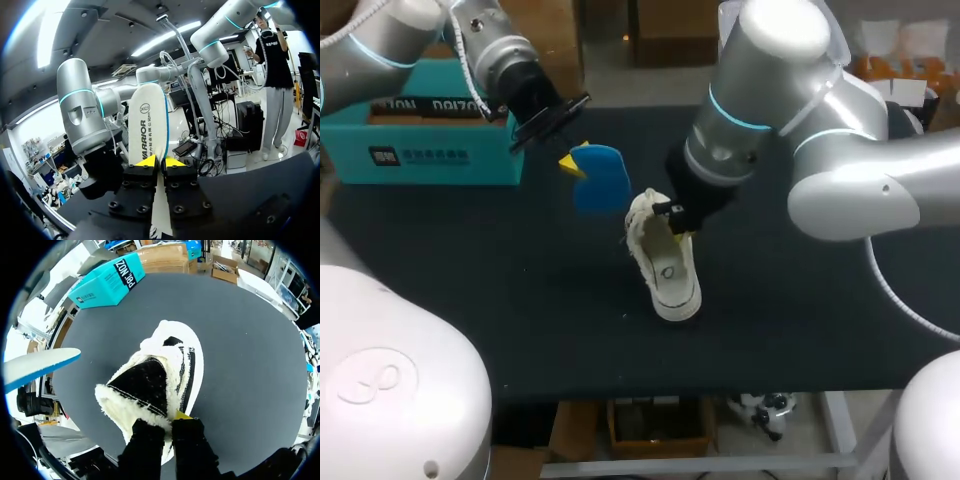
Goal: Open the shoe tongue, take the insole out of the shoe, put the insole back into the shoe, and pack the shoe into the shoebox
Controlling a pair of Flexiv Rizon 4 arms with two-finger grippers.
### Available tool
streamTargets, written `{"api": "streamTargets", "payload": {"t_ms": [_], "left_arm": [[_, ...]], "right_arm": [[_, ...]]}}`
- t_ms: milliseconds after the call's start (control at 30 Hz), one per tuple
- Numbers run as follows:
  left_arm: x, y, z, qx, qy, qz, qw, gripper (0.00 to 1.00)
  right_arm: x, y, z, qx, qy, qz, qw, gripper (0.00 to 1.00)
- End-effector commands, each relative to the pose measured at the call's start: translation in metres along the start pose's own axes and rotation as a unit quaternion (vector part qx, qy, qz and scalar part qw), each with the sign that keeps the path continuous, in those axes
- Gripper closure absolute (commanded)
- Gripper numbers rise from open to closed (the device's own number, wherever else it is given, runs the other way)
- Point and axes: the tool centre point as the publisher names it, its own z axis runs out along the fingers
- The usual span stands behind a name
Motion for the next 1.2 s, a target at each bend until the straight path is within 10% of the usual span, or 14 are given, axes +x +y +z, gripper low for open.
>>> {"api": "streamTargets", "payload": {"t_ms": [33,100,133,1200], "left_arm": [[-0.001,0.005,-0.008,0.018,0.018,0.003,1.0,1.0],[0.0,0.005,-0.008,0.02,0.019,0.004,1.0,1.0],[0.0,0.006,-0.008,0.022,0.019,0.004,1.0,1.0],[0.028,-0.009,0.017,0.103,0.022,0.007,0.994,1.0]], "right_arm": [[-0.003,-0.001,0.008,-0.044,0.006,0.006,0.999,1.0],[-0.003,0.0,0.009,-0.049,0.007,0.012,0.999,0.45],[-0.003,0.0,0.008,-0.049,0.007,0.013,0.999,0.0],[0.012,-0.02,-0.064,0.027,0.087,0.088,0.992,0.0]]}}
